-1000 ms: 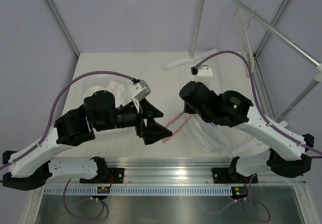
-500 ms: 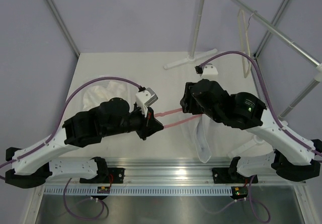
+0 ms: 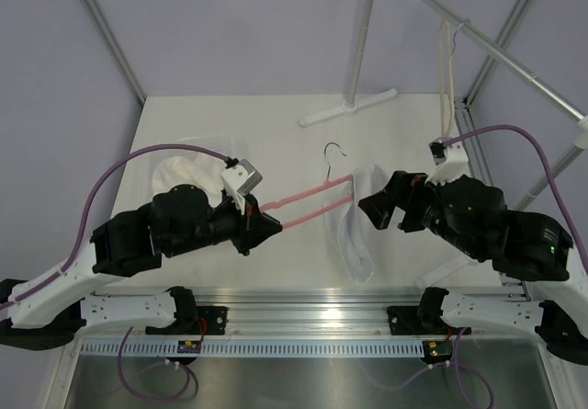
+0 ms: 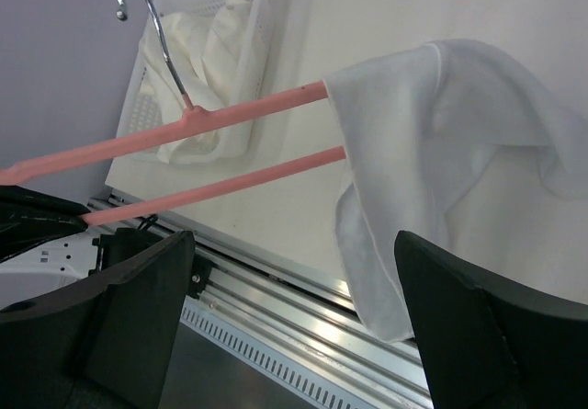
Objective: Remove the skirt from the hanger
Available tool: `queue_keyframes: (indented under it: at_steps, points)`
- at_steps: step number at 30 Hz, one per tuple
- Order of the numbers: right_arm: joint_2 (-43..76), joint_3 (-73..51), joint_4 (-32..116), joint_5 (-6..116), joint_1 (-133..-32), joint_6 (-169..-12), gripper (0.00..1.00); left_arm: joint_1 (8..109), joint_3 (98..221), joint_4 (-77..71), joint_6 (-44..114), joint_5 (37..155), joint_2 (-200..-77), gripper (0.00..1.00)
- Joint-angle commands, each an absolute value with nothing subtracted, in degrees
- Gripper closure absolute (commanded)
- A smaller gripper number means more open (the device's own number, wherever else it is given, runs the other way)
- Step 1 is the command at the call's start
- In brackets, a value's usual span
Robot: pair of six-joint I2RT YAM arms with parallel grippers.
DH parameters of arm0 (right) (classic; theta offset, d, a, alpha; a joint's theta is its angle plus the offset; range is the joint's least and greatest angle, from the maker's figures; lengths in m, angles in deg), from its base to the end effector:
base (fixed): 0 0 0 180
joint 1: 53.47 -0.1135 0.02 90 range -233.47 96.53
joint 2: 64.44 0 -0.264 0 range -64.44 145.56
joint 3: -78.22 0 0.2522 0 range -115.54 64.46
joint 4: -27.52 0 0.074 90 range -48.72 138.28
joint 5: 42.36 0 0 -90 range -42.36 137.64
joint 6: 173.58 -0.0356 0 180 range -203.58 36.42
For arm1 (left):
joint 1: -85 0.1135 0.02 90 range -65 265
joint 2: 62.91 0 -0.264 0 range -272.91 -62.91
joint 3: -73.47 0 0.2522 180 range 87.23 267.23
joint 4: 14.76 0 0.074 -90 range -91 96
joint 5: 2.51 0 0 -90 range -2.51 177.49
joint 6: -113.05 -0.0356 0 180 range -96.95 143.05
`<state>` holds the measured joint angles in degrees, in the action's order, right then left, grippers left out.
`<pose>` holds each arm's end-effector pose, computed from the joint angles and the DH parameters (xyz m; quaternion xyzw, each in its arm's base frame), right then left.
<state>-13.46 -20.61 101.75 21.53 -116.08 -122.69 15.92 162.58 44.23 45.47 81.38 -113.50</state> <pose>0.0682 0.0975 0.4585 -0.0520 0.8347 0.2771 0.4730 0.0579 -0.1408 0.4363 0.2970 0.7653 -0.3773 0.4287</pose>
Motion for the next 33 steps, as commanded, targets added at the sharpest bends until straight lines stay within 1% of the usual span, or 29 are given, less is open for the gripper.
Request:
queue_keyframes:
  at_steps: [1,12,14,15,16,17,27,29,31,32,33]
  points:
    - [-15.0,-17.6,100.8,19.4,-116.1,-123.5,0.03,15.8,163.9,39.1,45.1,79.6,-111.6,1.0]
    - [-13.7,-11.7,94.9,17.1,-116.0,-120.9,0.13,15.8,165.4,39.7,47.2,83.2,-107.7,1.0]
    - [-12.9,-11.0,94.5,16.7,-116.2,-120.8,0.16,15.8,165.7,40.1,47.3,83.9,-106.6,1.0]
    - [-12.7,-10.9,94.2,16.4,-116.1,-120.8,0.19,15.8,165.8,40.2,47.3,84.1,-106.2,1.0]
    - [-12.2,-10.7,93.5,16.6,-116.1,-120.6,0.23,15.8,165.9,40.4,47.3,84.8,-105.7,1.0]
    - [-12.1,-10.7,93.1,17.0,-116.1,-120.3,0.25,15.8,165.9,40.7,47.3,85.1,-105.4,1.0]
    - [-7.8,-11.3,89.6,17.0,-116.0,-116.5,0.28,15.8,166.2,41.5,47.9,87.1,-101.7,1.0]
    - [-6.4,-11.6,89.7,16.6,-116.0,-116.3,0.32,15.8,166.4,42.1,48.0,88.6,-101.3,1.0]
    - [-5.1,-12.1,90.1,16.4,-116.0,-116.0,0.39,15.8,167.0,42.9,48.1,88.5,-100.7,1.0]
    - [-4.9,-12.4,90.3,16.4,-116.0,-116.2,0.46,15.9,167.0,43.3,48.1,88.4,-100.4,1.0]
    - [-4.6,-12.8,90.5,16.4,-116.0,-116.5,0.56,15.8,167.3,43.6,48.1,87.8,-100.3,1.0]
